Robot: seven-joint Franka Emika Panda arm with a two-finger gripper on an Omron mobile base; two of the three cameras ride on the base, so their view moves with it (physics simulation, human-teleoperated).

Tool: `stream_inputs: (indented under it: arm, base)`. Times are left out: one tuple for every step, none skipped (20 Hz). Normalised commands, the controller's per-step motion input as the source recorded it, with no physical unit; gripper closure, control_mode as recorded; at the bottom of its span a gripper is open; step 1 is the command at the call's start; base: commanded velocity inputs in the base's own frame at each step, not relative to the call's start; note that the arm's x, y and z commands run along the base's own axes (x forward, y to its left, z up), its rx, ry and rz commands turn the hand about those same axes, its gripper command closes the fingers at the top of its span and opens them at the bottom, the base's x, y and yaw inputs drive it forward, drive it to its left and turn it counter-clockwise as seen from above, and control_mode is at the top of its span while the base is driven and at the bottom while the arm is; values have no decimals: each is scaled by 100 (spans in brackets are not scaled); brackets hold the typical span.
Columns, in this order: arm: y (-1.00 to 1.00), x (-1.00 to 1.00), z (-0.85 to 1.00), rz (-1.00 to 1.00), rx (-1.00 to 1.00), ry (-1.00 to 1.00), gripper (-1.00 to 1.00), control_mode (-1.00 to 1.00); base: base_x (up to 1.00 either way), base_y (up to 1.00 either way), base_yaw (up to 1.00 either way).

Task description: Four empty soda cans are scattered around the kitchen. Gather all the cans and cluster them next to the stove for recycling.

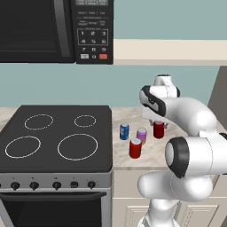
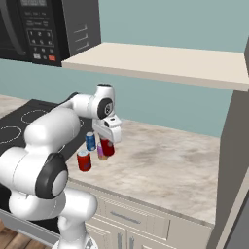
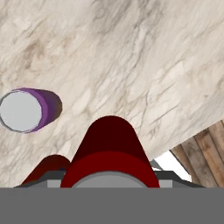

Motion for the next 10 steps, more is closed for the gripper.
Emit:
stream_inputs:
  arm:
    - [5,3,-23,0,0,3,100,-100]
    - [0,6,-24,0,1,7,100,-100]
    - [0,3,-23,4,8,3,100,-100]
    - [0,1,-24,6,9,2,100,-100]
    - [0,2,-26,5,9,3,100,-100]
    - [0,0,-26,5,8,0,100,-100]
    - [0,0,-27,5,8,0,100,-100]
    - [0,0,-26,5,9,0,100,-100]
    - [0,0,-24,6,9,0,100,-100]
    - [0,0,-24,9,8,0,100,-100]
  base:
    - [0,0,0]
    - [0,0,0]
    - [0,0,0]
    - [0,0,0]
    - [0,0,0]
    - [0,0,0]
    - [0,0,0]
    - [0,0,0]
    - [0,0,0]
    - [0,0,0]
